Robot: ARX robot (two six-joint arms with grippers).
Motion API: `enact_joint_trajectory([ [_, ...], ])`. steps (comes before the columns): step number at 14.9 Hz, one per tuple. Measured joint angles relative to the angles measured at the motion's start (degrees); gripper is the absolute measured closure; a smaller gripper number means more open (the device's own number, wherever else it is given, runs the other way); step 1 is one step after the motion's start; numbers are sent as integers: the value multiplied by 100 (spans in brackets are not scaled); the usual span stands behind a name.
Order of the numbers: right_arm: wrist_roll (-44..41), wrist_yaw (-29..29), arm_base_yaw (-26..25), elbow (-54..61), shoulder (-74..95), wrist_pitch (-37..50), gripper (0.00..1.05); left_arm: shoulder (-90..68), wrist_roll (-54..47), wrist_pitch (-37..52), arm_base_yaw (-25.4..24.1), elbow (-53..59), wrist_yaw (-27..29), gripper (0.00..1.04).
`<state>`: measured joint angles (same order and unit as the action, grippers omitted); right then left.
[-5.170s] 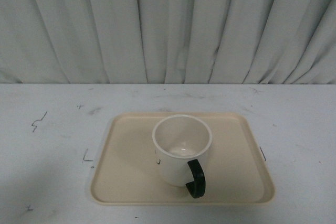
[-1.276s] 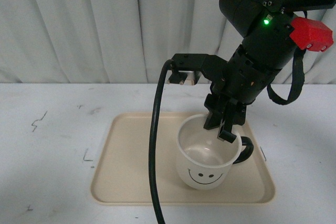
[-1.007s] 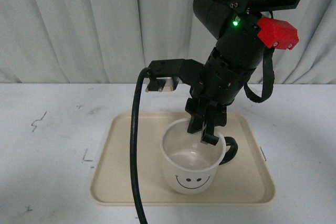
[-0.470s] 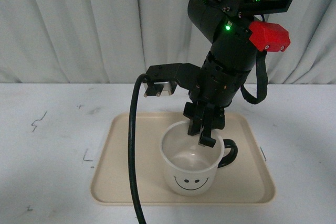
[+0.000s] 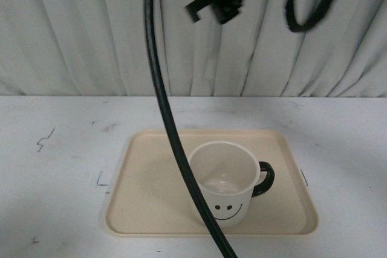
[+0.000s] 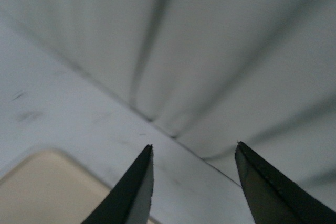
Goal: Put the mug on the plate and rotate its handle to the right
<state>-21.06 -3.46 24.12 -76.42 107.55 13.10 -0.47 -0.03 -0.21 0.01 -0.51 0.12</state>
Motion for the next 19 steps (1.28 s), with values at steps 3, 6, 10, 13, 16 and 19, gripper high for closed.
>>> enact_joint_trajectory([
  [3,1484,-1443,-629,2557,-861,3071,84,0,0,2,0,0,-9,7],
  [6,1954,-1045,-992,4459,-1967,4465,103,0,0,2,0,0,-13,7],
  [10,2017,-654,-1495,5821,-2973,4520,103,0,0,2,0,0,-13,7],
  [13,2022,-337,-1709,6435,-3842,4374,103,0,0,0,0,0,-11,7],
  [16,2024,-162,-1937,7023,-4356,4468,103,0,0,2,0,0,-13,7],
  [19,2031,275,-2448,7318,-5257,3832,103,0,0,2,0,0,-9,7],
])
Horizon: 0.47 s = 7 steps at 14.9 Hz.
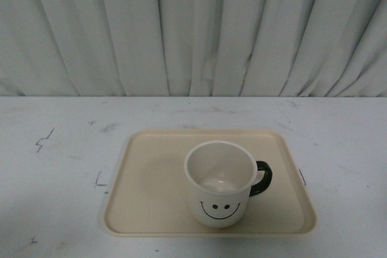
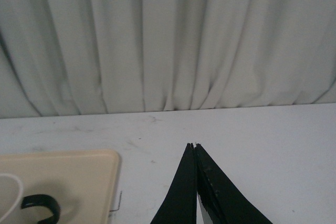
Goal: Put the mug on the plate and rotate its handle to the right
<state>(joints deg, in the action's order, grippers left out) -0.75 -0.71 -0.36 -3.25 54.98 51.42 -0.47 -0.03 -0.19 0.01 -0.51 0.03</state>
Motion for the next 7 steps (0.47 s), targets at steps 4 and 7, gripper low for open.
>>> enact_joint_trajectory([
  [4,13,59,13,216,-1217,-1032,103,0,2,0,2,0,-2,7],
  [7,13,59,13,256,-2039,-1764,103,0,0,-2,2,0,-2,7],
])
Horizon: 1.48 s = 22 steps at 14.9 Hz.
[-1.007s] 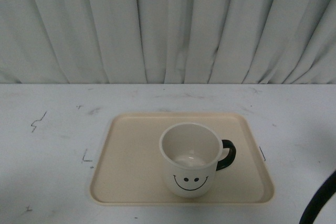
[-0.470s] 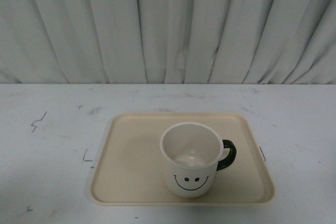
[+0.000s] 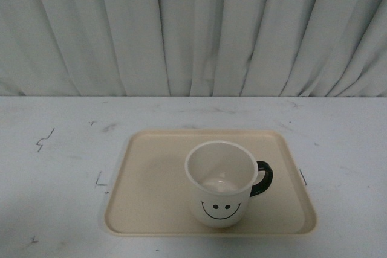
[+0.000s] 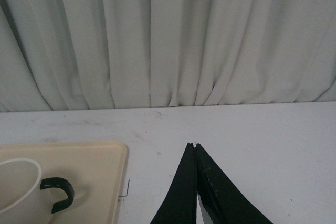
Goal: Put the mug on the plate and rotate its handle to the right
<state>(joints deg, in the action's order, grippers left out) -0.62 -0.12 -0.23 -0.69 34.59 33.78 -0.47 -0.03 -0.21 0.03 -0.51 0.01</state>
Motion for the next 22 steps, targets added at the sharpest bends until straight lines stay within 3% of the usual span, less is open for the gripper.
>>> enact_joint_trajectory([
  [9,0,0,0,2,-1849,-1762,103,0,0,2,0,0,0,7],
  [15,0,0,0,2,-2483,-2398,103,0,0,2,0,0,0,7],
  [17,0,13,0,2,-3447,-3353,103,0,0,0,0,0,7,7],
  [20,2,13,0,2,-3438,-3383,103,0,0,2,0,0,2,7],
  [21,0,15,0,2,-3436,-3403,101,0,0,0,0,0,-2,7],
  [22,2,13,0,2,-3436,-3401,88,0,0,2,0,0,0,7],
])
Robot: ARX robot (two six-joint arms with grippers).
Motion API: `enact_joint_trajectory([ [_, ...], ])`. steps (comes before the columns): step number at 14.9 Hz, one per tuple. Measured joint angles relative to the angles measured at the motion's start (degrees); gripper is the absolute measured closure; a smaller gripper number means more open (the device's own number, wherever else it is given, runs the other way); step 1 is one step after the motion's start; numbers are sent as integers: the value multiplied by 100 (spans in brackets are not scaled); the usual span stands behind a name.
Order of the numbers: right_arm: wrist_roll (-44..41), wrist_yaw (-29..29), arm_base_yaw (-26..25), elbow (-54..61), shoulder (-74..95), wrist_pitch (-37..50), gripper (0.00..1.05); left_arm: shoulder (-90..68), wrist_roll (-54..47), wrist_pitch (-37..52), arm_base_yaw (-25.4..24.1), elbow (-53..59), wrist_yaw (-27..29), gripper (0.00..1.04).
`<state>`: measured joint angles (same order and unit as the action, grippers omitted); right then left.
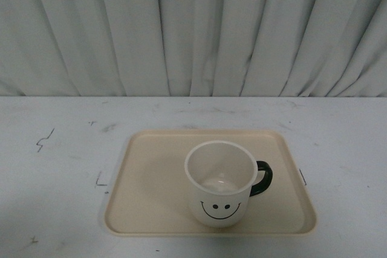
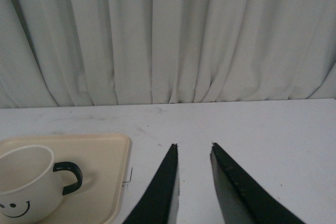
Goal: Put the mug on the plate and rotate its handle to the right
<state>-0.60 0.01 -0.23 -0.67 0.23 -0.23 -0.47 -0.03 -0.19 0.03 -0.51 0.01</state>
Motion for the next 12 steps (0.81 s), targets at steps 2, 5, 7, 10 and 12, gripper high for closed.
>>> enact_joint_trajectory([
  [2,0,0,0,0,0,0,63,0,0,-2,0,0,0,7],
  [5,0,0,0,0,0,0,27,0,2,-2,-2,0,0,7],
  [7,4,0,0,0,0,0,4,0,0,0,0,0,0,7],
  [10,2,0,0,0,0,2,6,0,0,0,0,0,0,7],
  [12,2,0,0,0,0,0,6,0,0,0,0,0,0,7],
])
